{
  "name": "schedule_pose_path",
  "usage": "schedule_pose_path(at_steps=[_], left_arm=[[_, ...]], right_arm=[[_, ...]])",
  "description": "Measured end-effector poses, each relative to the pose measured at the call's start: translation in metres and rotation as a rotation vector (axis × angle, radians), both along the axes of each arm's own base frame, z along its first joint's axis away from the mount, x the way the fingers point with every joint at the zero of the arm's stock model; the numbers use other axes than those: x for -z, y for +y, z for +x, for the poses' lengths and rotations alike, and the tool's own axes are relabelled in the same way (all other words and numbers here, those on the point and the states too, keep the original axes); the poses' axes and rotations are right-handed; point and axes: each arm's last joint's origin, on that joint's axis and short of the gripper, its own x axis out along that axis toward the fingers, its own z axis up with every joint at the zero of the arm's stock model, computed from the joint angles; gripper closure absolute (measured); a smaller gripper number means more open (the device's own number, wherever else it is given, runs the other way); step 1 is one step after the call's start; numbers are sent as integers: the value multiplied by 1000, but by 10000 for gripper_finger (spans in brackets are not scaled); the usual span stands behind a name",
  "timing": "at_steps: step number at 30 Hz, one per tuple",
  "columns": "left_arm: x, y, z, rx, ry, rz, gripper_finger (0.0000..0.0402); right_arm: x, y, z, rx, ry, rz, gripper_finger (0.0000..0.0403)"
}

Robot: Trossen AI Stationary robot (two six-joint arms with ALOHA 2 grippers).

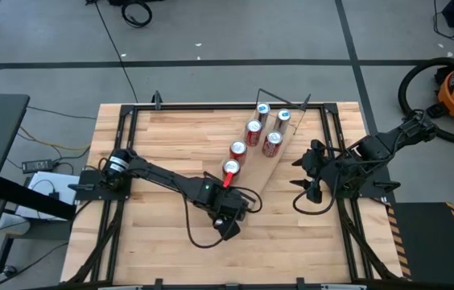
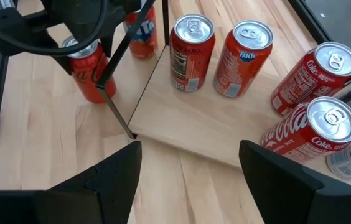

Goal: Place canned beverage on shelf
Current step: Put the red-black soda can on the shelf aligned with the other red-black soda can

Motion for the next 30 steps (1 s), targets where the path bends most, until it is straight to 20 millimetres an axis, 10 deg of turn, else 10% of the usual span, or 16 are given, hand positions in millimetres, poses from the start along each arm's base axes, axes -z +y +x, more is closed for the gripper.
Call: schedule_pose_path(at_steps=[21,30], left_arm=[[-6,-3,-1,124,-46,25,38],[-6,8,-1,-93,40,-114,38]], right_arm=[[0,0,0,12,-8,-7,124],[0,0,0,14,-9,-9,124]])
